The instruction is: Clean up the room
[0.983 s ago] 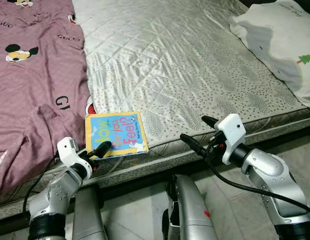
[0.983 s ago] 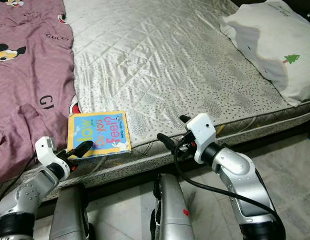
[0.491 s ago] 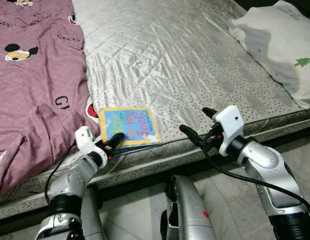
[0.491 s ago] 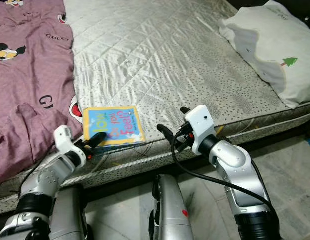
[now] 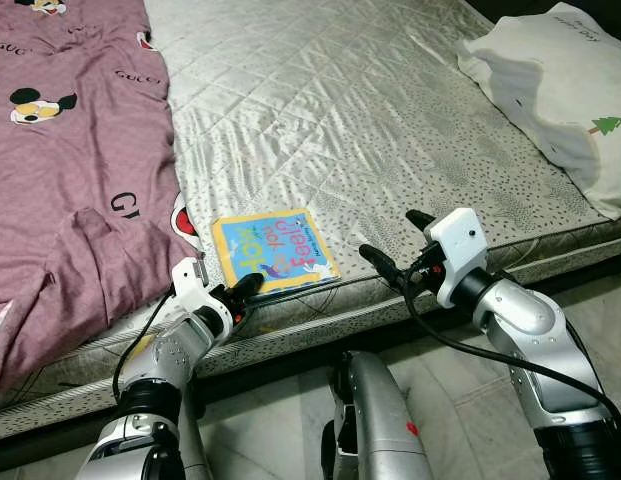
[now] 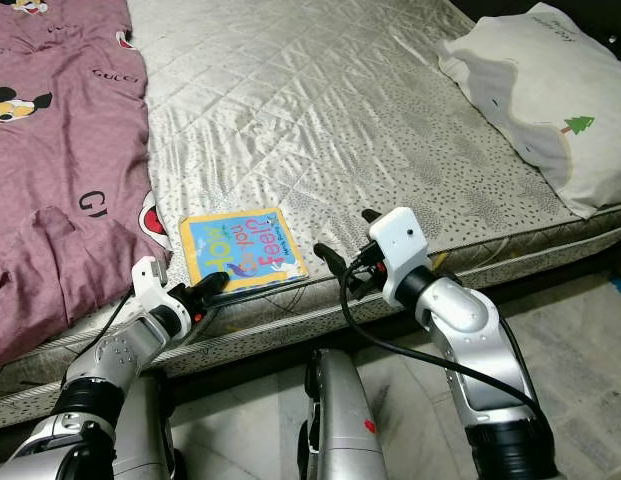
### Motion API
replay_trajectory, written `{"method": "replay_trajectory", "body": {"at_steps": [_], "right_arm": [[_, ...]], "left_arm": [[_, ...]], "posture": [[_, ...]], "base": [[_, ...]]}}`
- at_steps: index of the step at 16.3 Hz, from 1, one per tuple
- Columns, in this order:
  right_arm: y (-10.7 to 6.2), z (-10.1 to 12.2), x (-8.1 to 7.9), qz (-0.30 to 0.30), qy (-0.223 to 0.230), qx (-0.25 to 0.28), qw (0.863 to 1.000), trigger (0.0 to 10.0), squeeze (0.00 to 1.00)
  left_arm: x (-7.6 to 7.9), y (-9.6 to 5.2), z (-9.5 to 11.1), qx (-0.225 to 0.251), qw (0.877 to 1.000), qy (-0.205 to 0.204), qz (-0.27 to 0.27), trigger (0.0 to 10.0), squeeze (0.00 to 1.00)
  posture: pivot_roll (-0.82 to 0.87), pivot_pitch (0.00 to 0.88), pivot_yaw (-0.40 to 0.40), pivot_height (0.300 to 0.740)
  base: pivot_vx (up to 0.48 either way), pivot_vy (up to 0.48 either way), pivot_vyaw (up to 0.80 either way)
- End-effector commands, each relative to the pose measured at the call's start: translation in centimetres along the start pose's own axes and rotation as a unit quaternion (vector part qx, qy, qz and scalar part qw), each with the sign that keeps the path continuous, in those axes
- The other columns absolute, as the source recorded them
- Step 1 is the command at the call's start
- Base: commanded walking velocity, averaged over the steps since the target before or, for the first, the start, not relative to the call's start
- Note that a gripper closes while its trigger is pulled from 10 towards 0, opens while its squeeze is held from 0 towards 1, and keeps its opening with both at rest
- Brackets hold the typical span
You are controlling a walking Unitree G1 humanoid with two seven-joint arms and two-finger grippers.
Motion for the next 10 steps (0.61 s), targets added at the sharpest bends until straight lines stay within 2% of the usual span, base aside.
{"method": "replay_trajectory", "body": {"at_steps": [1,6,9,10], "right_arm": [[0.0,0.0,0.2,-0.005,-0.003,0.001,1.0,10.0,0.0],[0.1,-0.1,0.2,-0.008,-0.006,0.004,1.0,10.0,0.0],[0.2,-0.2,-0.1,-0.01,-0.005,0.007,1.0,10.0,0.0],[0.3,-0.4,-0.4,-0.011,0.001,0.01,1.0,10.0,0.0]], "left_arm": [[0.4,0.2,0.2,0.01,1.0,-0.015,-0.013,0.0,0.0],[0.6,0.3,0.5,0.027,0.999,-0.019,-0.021,0.0,0.0],[0.6,0.2,2.0,0.071,0.997,-0.019,-0.011,0.0,0.0],[1.0,0.0,3.1,0.099,0.995,-0.004,-0.016,0.0,0.0]], "posture": [[-0.12,0.126,-0.102,0.533],[-0.12,0.123,-0.102,0.533],[-0.12,0.12,-0.102,0.533],[-0.11,0.111,-0.093,0.533]], "base": [[0.0,0.0,0.0],[0.0,0.0,0.0],[0.0,0.0,0.0],[0.0,0.0,0.0]]}}
Point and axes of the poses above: a point about 5 cm out from each wrist's last joint towards the gripper, its own y axis pointing out of the wrist towards the gripper, its own z axis along the axis of the wrist's last joint, x = y × z, the point moved 5 cm from there along y, pointing out of the wrist towards the gripper, and after that the axes turned 12 degrees about y, right-handed, at the moved point
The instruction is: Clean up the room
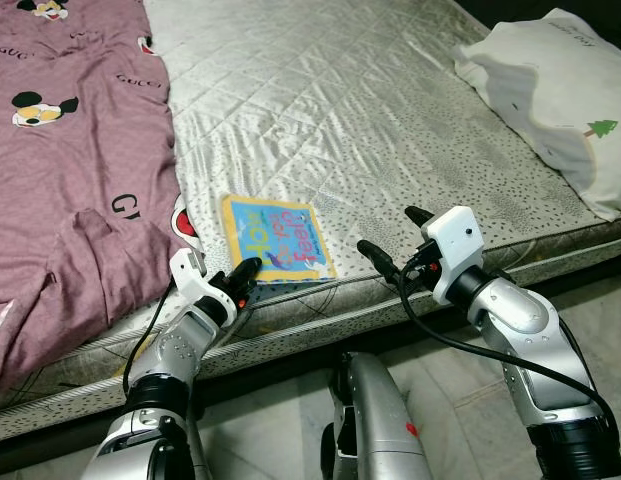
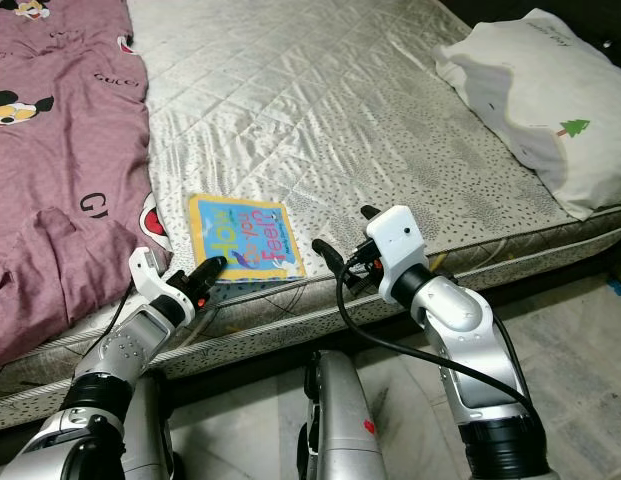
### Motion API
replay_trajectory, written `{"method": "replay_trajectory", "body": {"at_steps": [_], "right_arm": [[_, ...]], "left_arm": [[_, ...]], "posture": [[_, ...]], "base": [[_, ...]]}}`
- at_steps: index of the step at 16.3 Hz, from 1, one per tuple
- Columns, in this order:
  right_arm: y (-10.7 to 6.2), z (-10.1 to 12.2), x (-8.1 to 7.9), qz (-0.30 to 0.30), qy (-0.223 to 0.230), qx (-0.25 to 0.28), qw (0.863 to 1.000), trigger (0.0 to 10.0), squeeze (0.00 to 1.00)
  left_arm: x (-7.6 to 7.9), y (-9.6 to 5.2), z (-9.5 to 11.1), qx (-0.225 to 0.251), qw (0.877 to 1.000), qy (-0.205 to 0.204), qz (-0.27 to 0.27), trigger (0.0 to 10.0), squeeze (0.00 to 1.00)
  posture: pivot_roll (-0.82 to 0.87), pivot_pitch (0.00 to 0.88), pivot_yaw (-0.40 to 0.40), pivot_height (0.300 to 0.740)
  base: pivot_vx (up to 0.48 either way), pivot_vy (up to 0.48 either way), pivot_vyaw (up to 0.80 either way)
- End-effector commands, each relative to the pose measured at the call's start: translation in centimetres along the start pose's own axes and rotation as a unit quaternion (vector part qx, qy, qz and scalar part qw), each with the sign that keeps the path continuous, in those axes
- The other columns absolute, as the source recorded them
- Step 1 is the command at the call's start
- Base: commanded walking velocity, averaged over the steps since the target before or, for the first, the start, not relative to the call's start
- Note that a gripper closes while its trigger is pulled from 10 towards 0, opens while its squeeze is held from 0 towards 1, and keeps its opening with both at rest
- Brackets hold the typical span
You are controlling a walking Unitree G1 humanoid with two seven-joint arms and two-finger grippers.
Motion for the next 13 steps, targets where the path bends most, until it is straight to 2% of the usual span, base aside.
{"method": "replay_trajectory", "body": {"at_steps": [1,5,8,9,10,11,12,13], "right_arm": [[-0.1,-0.4,-0.4,-0.001,0.002,-0.002,1.0,10.0,0.0],[0.7,-1.2,-1.6,-0.021,0.034,0.016,0.999,10.0,0.0],[1.7,-1.4,-1.9,-0.046,0.088,0.038,0.994,10.0,0.0],[2.4,-1.5,-2.0,-0.068,0.137,0.051,0.987,10.0,0.0],[2.7,-1.3,-2.0,-0.074,0.163,0.058,0.982,10.0,0.0],[2.8,-1.2,-2.1,-0.076,0.17,0.062,0.981,10.0,0.0],[3.1,-1.0,-2.5,-0.076,0.188,0.07,0.977,10.0,0.0],[3.3,-0.9,-2.6,-0.078,0.196,0.073,0.975,10.0,0.0]], "left_arm": [[-0.2,-0.3,1.5,0.035,0.999,0.021,0.007,0.0,0.0],[0.8,-1.0,2.8,0.089,0.993,0.072,0.012,0.0,0.0],[1.5,-1.6,2.9,0.119,0.986,0.111,0.026,0.0,0.0],[1.9,-2.1,3.9,0.142,0.977,0.155,0.039,0.0,0.0],[2.0,-2.4,4.5,0.15,0.971,0.18,0.047,0.0,0.0],[2.0,-2.7,4.8,0.152,0.968,0.195,0.053,0.0,0.0],[1.6,-3.4,5.2,0.144,0.953,0.253,0.085,0.0,0.0],[1.0,-3.7,5.3,0.136,0.943,0.282,0.109,0.0,0.0]], "posture": [[-0.11,0.105,-0.09,0.533],[-0.08,0.084,-0.058,0.533],[-0.05,0.068,-0.044,0.533],[-0.04,0.057,-0.041,0.533],[-0.04,0.051,-0.039,0.533],[-0.03,0.044,-0.038,0.533],[-0.02,0.032,-0.033,0.533],[-0.02,0.026,-0.031,0.533]], "base": [[0.0,0.0,0.0],[0.0,0.0,0.0],[0.0,0.0,0.0],[0.0,0.0,0.0],[0.0,0.0,0.0],[0.0,0.0,0.0],[0.0,0.0,0.0],[0.0,0.0,0.0]]}}
Point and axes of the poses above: a point about 5 cm out from each wrist's last joint towards the gripper, its own y axis pointing out of the wrist towards the gripper, its own z axis along the axis of the wrist's last joint, x = y × z, the point moved 5 cm from there along y, pointing out of the wrist towards the gripper, and after that the axes turned 12 degrees about y, right-handed, at the moved point
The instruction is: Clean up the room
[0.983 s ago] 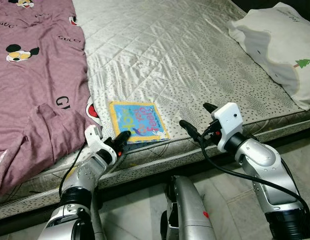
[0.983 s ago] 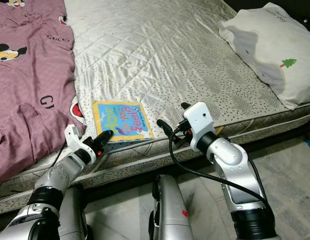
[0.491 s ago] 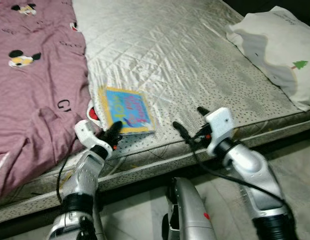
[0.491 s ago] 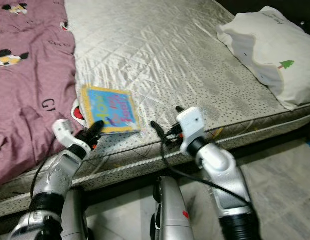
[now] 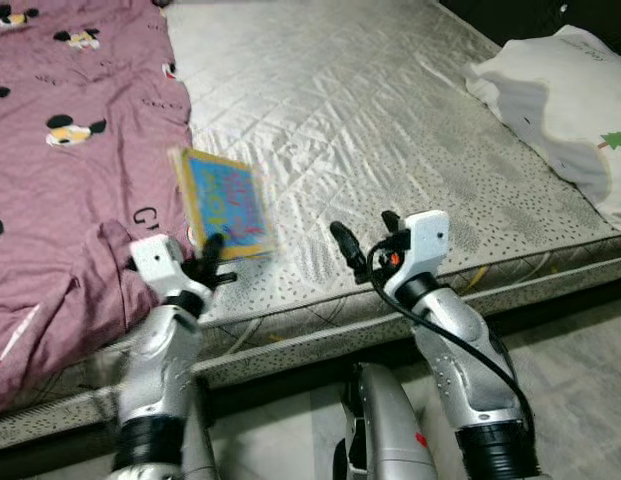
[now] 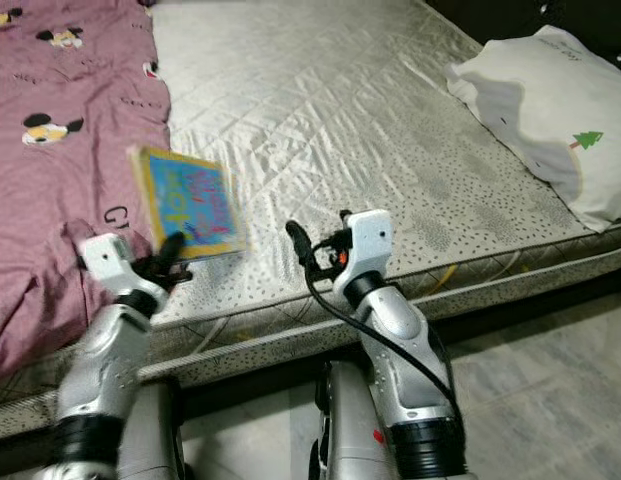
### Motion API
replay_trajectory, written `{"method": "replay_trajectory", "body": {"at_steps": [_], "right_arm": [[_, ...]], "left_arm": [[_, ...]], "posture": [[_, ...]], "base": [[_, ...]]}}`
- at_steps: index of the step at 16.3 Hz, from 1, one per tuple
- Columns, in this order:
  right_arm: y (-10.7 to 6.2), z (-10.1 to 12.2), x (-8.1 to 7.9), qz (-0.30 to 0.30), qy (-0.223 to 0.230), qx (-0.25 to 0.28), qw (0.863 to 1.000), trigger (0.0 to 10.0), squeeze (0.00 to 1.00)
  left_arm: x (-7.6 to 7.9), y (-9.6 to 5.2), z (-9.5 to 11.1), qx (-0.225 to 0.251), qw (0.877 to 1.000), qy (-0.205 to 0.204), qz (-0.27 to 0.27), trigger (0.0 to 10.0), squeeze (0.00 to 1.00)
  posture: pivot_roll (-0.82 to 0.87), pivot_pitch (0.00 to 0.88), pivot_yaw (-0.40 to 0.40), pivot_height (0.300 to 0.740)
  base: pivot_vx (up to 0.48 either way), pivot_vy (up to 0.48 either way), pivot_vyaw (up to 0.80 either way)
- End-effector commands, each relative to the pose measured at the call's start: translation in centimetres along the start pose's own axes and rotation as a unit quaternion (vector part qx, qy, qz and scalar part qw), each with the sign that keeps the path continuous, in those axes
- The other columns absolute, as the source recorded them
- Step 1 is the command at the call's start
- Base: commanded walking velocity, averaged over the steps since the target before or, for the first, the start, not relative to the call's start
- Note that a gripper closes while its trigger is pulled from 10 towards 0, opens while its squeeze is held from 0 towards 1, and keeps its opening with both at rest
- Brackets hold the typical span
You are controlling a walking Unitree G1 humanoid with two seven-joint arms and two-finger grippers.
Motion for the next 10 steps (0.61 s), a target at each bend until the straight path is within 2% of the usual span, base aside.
{"method": "replay_trajectory", "body": {"at_steps": [1,2,3,4,6,7,8,9,10], "right_arm": [[0.2,0.2,0.3,-0.01,0.013,0.003,1.0,10.0,0.0],[0.3,0.4,0.7,-0.028,0.025,0.009,0.999,10.0,0.0],[0.4,0.4,1.1,-0.04,0.032,0.009,0.999,10.0,0.0],[0.3,0.7,1.9,-0.062,0.059,0.019,0.996,10.0,0.0],[0.4,1.2,2.5,-0.077,0.074,0.037,0.994,10.0,0.0],[0.6,1.3,2.5,-0.078,0.076,0.04,0.993,10.0,0.0],[0.9,1.5,2.4,-0.082,0.083,0.046,0.992,10.0,0.0],[1.0,1.5,2.3,-0.081,0.082,0.047,0.992,10.0,0.0],[1.1,1.6,2.1,-0.081,0.084,0.049,0.992,10.0,0.0]], "left_arm": [[-0.3,-0.3,1.0,0.015,0.999,0.036,0.015,10.0,0.0],[-0.7,-0.9,2.0,0.039,0.998,0.049,0.027,10.0,0.0],[-1.1,-1.2,2.4,0.042,0.996,0.068,0.044,10.0,0.0],[-1.8,-2.0,2.9,0.045,0.993,0.08,0.069,10.0,0.0],[-1.4,-3.3,3.5,0.071,0.993,0.087,0.037,10.0,0.0],[-1.6,-3.6,3.6,0.075,0.992,0.097,0.044,10.0,0.0],[-2.2,-3.9,2.8,0.052,0.993,0.079,0.076,10.0,0.0],[-2.1,-4.0,2.6,0.048,0.994,0.068,0.076,10.0,0.0],[-1.8,-4.0,2.8,0.05,0.993,0.079,0.073,10.0,0.0]], "posture": [[-0.01,0.019,-0.03,0.533],[-0.01,0.012,-0.03,0.533],[0.0,0.006,-0.031,0.533],[0.01,0.001,-0.034,0.533],[0.02,0.0,-0.037,0.551],[0.03,0.0,-0.035,0.561],[0.03,0.0,-0.033,0.575],[0.03,0.0,-0.03,0.585],[0.03,0.0,-0.026,0.594]], "base": [[0.0,0.0,0.0],[0.0,0.0,0.0],[0.0,0.0,0.0],[0.0,0.0,0.0],[0.0,0.0,0.0],[0.0,0.0,0.0],[0.0,0.0,0.0],[0.0,0.0,0.0],[0.0,0.0,0.0]]}}
Point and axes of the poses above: a point about 5 cm out from each wrist's last joint towards the gripper, its own y axis pointing out of the wrist towards the gripper, its own z axis along the axis of the wrist's last joint, x = y × z, the point moved 5 cm from there along y, pointing out of the wrist towards the gripper, and after that the axes turned 12 degrees about y, right-handed, at the moved point
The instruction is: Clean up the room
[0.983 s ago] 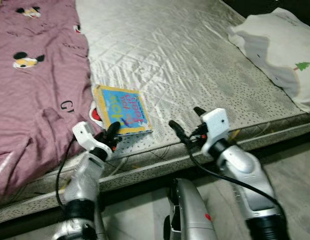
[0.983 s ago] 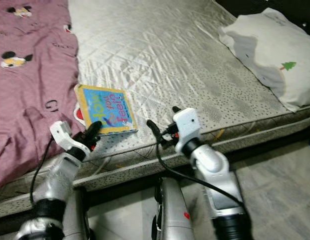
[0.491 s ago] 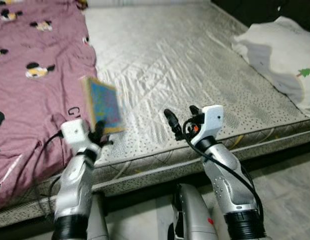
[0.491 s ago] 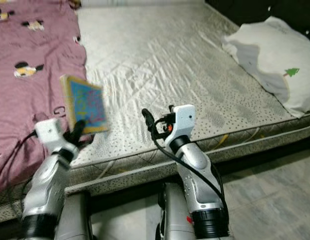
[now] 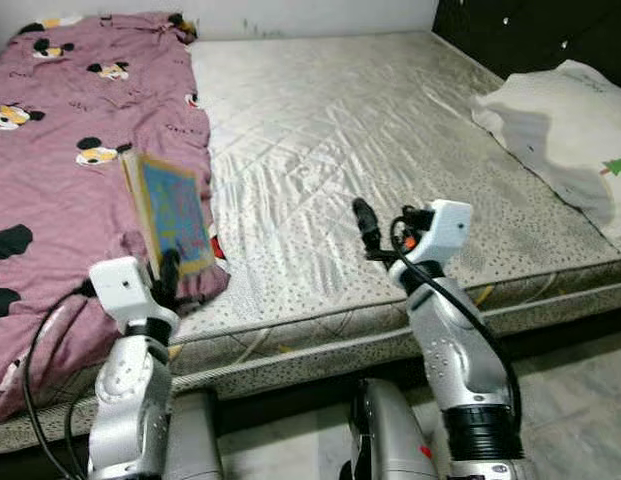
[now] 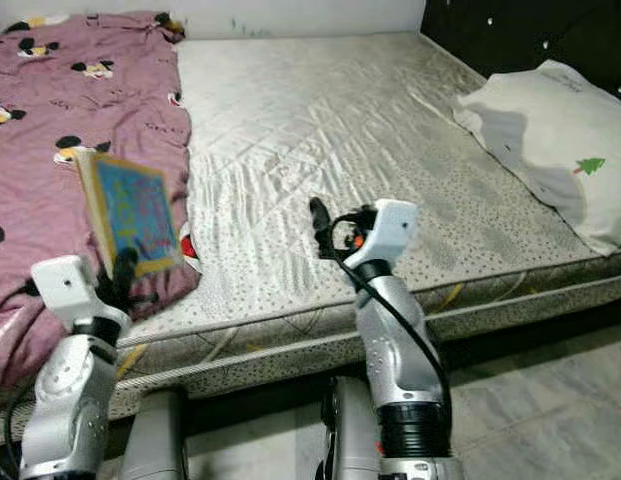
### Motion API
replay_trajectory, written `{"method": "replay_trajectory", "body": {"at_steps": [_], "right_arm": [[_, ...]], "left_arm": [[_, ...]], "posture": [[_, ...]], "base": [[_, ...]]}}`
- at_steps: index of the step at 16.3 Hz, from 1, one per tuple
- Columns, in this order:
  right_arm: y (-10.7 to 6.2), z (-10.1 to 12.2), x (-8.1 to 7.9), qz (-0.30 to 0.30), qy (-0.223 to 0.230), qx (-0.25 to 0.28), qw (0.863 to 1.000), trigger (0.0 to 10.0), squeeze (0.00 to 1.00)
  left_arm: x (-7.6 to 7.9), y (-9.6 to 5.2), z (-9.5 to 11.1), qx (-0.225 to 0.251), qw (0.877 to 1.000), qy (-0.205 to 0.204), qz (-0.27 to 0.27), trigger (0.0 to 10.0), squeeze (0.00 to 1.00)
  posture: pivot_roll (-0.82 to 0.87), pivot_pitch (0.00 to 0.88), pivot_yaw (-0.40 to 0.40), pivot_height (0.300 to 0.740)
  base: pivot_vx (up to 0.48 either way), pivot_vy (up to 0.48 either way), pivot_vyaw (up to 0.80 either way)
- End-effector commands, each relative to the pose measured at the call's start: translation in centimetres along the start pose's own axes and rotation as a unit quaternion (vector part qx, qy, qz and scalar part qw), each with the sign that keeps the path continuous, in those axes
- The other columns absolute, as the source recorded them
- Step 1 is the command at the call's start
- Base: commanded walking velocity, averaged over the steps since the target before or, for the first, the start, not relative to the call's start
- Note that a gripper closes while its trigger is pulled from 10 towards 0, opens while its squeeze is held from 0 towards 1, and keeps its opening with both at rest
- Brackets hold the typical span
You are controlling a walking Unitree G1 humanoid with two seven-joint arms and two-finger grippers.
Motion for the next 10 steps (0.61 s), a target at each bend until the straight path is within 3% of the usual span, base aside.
{"method": "replay_trajectory", "body": {"at_steps": [1,4,10], "right_arm": [[0.2,0.5,-0.2,-0.003,0.002,0.011,1.0,10.0,0.0],[0.0,0.3,-0.4,-0.008,0.005,0.015,1.0,10.0,0.0],[0.0,0.0,0.8,-0.036,-0.006,0.016,0.999,10.0,0.0]], "left_arm": [[0.4,-0.1,2.0,0.033,0.999,0.012,-0.012,10.0,0.0],[0.6,-1.0,2.0,0.039,0.999,0.0,-0.032,10.0,0.0],[1.0,-0.4,2.9,0.043,0.997,0.005,-0.057,10.0,0.0]], "posture": [[0.02,0.01,-0.02,0.609],[0.03,0.022,-0.021,0.644],[0.03,0.031,-0.004,0.714]], "base": [[0.0,0.0,0.0],[0.0,0.0,0.0],[0.0,0.0,0.0]]}}
Point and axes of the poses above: a point about 5 cm out from each wrist's last joint towards the gripper, its own y axis pointing out of the wrist towards the gripper, its own z axis along the axis of the wrist's last joint, x = y × z, the point moved 5 cm from there along y, pointing out of the wrist towards the gripper, and after that the axes turned 12 degrees about y, right-handed, at the moved point
